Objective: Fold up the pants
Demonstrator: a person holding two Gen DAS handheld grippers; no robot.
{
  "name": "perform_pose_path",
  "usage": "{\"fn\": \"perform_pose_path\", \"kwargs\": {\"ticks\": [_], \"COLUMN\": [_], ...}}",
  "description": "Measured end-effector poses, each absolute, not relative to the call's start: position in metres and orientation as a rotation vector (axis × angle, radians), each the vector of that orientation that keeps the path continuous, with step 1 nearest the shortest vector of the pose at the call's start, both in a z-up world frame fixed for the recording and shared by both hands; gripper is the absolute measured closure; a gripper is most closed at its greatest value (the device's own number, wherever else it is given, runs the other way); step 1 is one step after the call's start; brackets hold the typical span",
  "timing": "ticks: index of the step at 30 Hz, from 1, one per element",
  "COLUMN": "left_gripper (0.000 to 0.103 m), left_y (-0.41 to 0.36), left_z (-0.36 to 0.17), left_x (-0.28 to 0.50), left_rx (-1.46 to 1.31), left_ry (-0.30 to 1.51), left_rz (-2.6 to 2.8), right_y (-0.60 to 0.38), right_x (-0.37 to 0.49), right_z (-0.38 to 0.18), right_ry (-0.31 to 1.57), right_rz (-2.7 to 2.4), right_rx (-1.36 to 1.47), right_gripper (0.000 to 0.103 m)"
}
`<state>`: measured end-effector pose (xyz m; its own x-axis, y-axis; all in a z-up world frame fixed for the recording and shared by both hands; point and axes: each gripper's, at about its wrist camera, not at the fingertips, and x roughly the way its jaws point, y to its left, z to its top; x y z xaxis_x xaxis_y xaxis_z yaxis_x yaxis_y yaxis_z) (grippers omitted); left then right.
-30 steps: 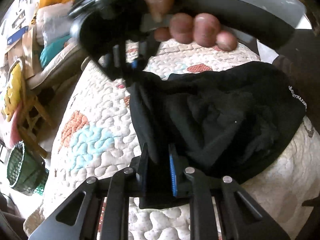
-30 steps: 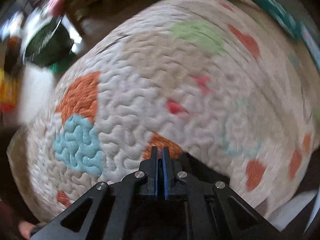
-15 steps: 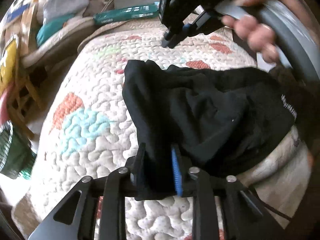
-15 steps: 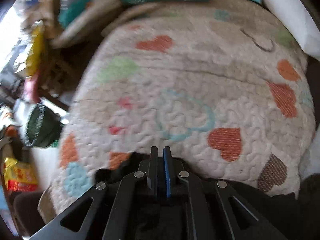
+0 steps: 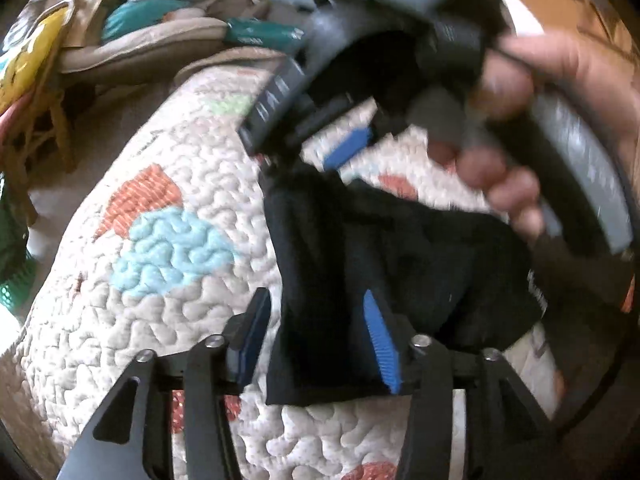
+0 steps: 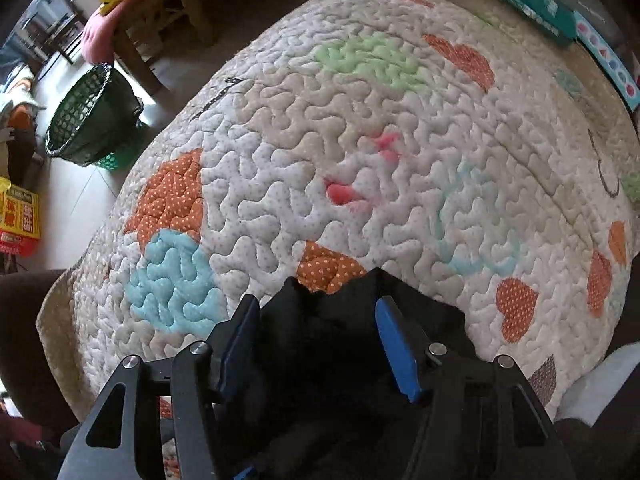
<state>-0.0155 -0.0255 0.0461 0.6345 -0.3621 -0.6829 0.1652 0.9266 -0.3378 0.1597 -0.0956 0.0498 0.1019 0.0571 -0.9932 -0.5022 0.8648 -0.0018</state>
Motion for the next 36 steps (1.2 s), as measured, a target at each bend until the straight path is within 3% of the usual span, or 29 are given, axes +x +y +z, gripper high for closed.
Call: {"fn": "perform_pose_path", "kwargs": {"ticks": [2,8,9,10,11,13,15,24,27,28,30,36], "left_gripper": [0.035,0.034,0.037,0.047,0.061,0.079,0.082,0.084,0.077,0.070,0.066,0.053], "left_y": [-0.025,-0.066,-0.071,-0.072,-0.072,-0.068,-0.060,-0.012,0.004,0.009,0.014,0.032], "left_z": [0.047,0.013,0.013,0.015,0.016,0.022,0.023,0.037,0.037,0.033,0.026,0.044], "left_x": [-0.014,0.008,0.005,0.004,0.004,0.005,0.009,0.023,0.028,0.030,0.031,0.023], "left_rx": [-0.265,-0.100,-0.074,-0.069,-0.065,-0.059,-0.097,-0.196,-0.225,-0.242,-0.284,-0.354], "left_ry": [0.811,0.954,0.923,0.928,0.933,0.935,0.956,0.944,0.963,0.989,1.025,0.976], "left_rz": [-0.302,-0.331,-0.326,-0.334,-0.334,-0.325,-0.332,-0.207,-0.139,-0.124,-0.117,-0.121], "right_y": [-0.096,-0.095,-0.093,-0.091,-0.087,-0.082,-0.076,-0.046,-0.029,-0.025,-0.023,-0.082], "right_x": [0.160,0.159,0.158,0.155,0.152,0.150,0.147,0.162,0.167,0.169,0.175,0.168], "right_z": [0.048,0.031,0.028,0.025,0.023,0.024,0.030,0.063,0.066,0.063,0.052,0.098], "right_ry": [1.436,1.483,1.498,1.511,1.524,1.516,1.492,1.402,1.381,1.376,1.379,1.232], "right_rz": [0.413,0.365,0.375,0.405,0.436,0.459,0.468,0.504,0.513,0.508,0.508,0.510], "right_rx": [-0.391,-0.478,-0.477,-0.478,-0.477,-0.466,-0.469,-0.388,-0.355,-0.339,-0.349,-0.123], "right_gripper": [0.038,0.038,0.043,0.055,0.080,0.088,0.091,0.091,0.091,0.085,0.075,0.063]}}
